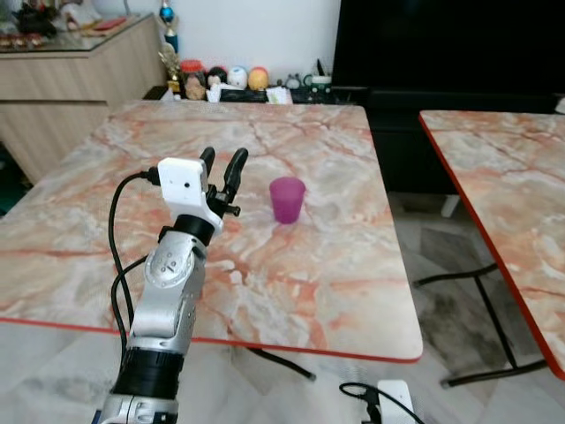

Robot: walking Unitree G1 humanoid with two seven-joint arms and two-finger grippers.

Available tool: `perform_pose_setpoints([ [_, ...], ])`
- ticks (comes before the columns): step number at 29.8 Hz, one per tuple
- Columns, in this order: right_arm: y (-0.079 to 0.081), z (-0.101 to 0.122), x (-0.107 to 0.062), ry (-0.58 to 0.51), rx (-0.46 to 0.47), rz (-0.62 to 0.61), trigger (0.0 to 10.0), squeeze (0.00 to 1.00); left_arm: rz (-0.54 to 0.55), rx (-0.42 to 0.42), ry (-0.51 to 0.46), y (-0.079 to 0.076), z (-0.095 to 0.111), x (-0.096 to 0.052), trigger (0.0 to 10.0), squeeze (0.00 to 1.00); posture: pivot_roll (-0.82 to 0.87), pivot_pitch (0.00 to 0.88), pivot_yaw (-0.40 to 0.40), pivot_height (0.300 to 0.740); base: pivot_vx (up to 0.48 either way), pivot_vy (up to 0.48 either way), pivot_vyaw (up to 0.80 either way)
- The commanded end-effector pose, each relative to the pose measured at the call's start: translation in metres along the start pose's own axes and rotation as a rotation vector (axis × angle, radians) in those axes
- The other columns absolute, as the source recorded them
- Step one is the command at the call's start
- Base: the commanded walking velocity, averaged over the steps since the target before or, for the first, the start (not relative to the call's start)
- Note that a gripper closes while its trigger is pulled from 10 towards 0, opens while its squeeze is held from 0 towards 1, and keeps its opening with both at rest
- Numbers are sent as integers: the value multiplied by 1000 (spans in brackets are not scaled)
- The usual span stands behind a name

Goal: Setting the table

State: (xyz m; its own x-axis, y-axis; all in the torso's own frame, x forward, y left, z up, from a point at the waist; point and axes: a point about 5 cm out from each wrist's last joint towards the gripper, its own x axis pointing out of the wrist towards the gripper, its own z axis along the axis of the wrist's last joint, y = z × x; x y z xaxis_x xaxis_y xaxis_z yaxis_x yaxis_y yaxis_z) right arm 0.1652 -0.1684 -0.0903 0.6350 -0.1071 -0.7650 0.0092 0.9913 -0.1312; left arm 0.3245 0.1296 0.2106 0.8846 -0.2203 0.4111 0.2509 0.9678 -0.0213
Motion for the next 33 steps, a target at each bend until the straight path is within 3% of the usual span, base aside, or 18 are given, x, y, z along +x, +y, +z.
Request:
perform_pose_setpoints([
  [1, 0, -1, 0, 3, 3, 4, 10000, 0, 11, -18, 12, 2, -1, 0, 10000, 0, 133, 0, -28, 740, 0, 0, 0],
  [6, 0, -2, 0, 8, 5, 6, 10000, 0, 17, -25, 20, 3, -2, 0, 10000, 0, 133, 0, -28, 740, 0, 117, 0],
  [17, 0, -7, -1, 48, 14, 9, 10000, 0, 20, -26, 21, 3, -2, 1, 10000, 0, 134, 0, -28, 740, 0, 468, -315],
  [22, 3, -8, -1, 51, 10, 14, 10000, 0, 18, -19, 12, 3, 0, 1, 10000, 0, 134, 0, -28, 736, 0, 0, -483],
  [33, 2, -8, -2, 49, 6, 15, 10000, 0, 2, -15, 5, 0, 1, 2, 10000, 0, 134, 0, -29, 736, 0, 0, 0],
])
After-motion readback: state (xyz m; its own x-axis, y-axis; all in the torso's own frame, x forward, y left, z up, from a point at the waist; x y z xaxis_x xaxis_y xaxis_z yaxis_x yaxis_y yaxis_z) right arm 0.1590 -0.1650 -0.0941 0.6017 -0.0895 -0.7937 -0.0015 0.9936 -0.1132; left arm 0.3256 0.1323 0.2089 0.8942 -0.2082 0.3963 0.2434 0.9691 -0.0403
